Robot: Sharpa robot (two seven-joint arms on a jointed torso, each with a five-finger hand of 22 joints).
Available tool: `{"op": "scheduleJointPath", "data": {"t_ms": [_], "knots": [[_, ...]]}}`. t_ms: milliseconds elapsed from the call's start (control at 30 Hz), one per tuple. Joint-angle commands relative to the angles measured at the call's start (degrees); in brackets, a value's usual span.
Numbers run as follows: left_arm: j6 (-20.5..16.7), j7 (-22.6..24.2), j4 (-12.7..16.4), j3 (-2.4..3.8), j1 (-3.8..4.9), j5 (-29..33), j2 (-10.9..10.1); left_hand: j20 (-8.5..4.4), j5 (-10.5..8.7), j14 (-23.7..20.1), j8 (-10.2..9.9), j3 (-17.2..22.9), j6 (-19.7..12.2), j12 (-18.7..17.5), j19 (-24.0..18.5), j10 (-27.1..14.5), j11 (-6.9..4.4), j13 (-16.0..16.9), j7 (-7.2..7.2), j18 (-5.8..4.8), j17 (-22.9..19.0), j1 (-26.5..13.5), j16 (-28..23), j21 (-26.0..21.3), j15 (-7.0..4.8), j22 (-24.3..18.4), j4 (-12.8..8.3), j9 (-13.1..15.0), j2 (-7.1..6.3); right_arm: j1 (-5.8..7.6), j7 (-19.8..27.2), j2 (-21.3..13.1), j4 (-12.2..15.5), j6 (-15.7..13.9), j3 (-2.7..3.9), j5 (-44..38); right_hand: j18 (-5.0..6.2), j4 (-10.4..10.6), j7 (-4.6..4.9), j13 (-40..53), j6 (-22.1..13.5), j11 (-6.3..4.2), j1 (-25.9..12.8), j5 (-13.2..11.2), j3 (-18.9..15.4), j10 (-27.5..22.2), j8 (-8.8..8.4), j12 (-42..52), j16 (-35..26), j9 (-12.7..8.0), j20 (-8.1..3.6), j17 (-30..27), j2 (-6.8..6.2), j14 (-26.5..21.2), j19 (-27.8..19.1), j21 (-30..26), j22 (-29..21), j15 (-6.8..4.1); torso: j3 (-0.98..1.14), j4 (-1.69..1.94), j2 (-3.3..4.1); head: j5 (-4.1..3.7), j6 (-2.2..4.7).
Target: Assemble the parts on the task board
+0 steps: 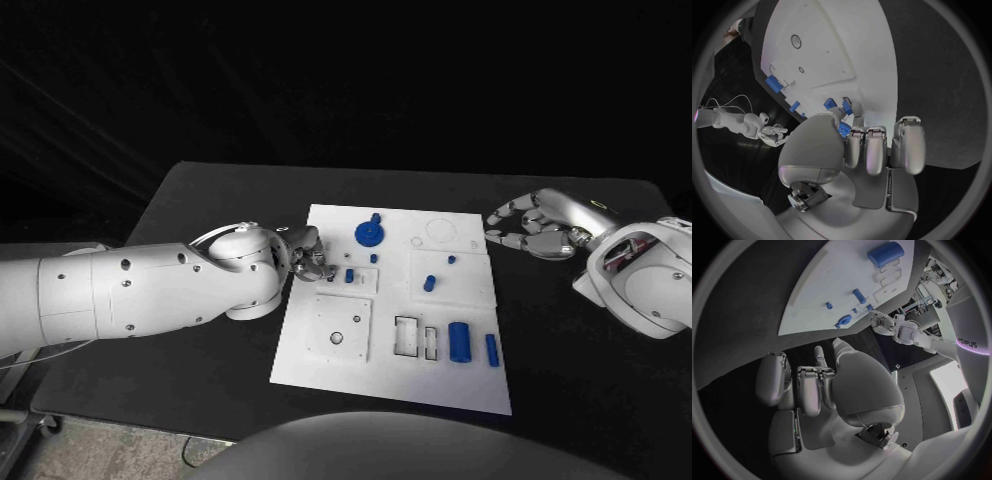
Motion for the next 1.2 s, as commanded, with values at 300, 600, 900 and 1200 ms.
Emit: {"op": "scheduleJointPath", "data": {"t_ms": [300,600,900,1200], "knots": [[2.4,-0.26,0.38,-0.38,-0.25,-1.12,-0.11,-0.1,-0.38,5.93,-0.23,0.47,0.14,-0.22,0.04,5.99,0.2,15.08,-0.08,0.88,15.07,0.18,0.14,-0.3,-0.08,11.8,0.0,-0.02,-0.51,-0.16,-0.27,-0.02,-0.08,0.6,0.01,0.0,0.57,-0.14,-0.01,15.07,0.45,0.52,0.14,0.3,0.44,6.01,-0.37,0.22,-0.22,-0.1,0.12,12.41,0.4,5.06,-0.45,-0.43,7.75,0.52,0.0,0.07,0.01,0.13,0.01],[2.48,-0.21,0.59,-0.51,-0.25,-1.05,-0.2,-0.09,-0.41,5.93,-0.22,0.57,0.16,-0.22,-0.01,5.99,0.18,15.08,-0.1,0.9,15.07,0.24,0.14,-0.38,-0.08,11.77,-0.08,-0.01,-0.6,-0.2,-0.36,-0.08,-0.08,0.76,0.01,0.0,0.58,-0.2,0.0,15.07,0.45,0.52,0.22,0.39,0.48,6.01,-0.39,0.22,-0.27,-0.12,0.12,12.37,0.4,5.05,-0.47,-0.49,7.74,0.53,0.01,0.04,0.04,0.17,0.01],[2.43,-0.06,0.58,-0.66,-0.26,-0.91,-0.15,-0.09,-0.41,5.93,-0.23,0.6,0.16,-0.22,-0.09,5.99,0.18,15.08,-0.11,0.93,15.07,0.25,0.14,-0.47,-0.08,11.73,-0.09,-0.01,-0.62,-0.23,-0.41,-0.06,-0.08,0.79,0.01,0.0,0.58,-0.2,0.0,15.07,0.45,0.52,0.22,0.39,0.48,6.01,-0.39,0.22,-0.27,-0.12,0.12,12.37,0.4,5.05,-0.47,-0.49,7.74,0.53,0.02,-0.05,0.02,0.29,0.01],[2.54,0.0,0.82,-0.77,-0.26,-0.85,-0.2,-0.09,-0.43,5.93,-0.23,0.71,0.15,-0.22,-0.13,5.99,0.17,15.08,-0.11,0.94,15.07,0.3,0.14,-0.53,-0.08,11.72,-0.17,-0.01,-0.7,-0.27,-0.5,-0.19,-0.09,0.86,0.01,0.0,0.61,-0.47,0.01,15.07,0.49,0.55,0.58,0.76,0.66,6.01,-0.46,0.22,-0.31,-0.19,0.14,12.34,0.4,5.03,-0.5,-0.64,7.72,0.55,0.0,-0.05,0.03,0.17,0.01]]}}
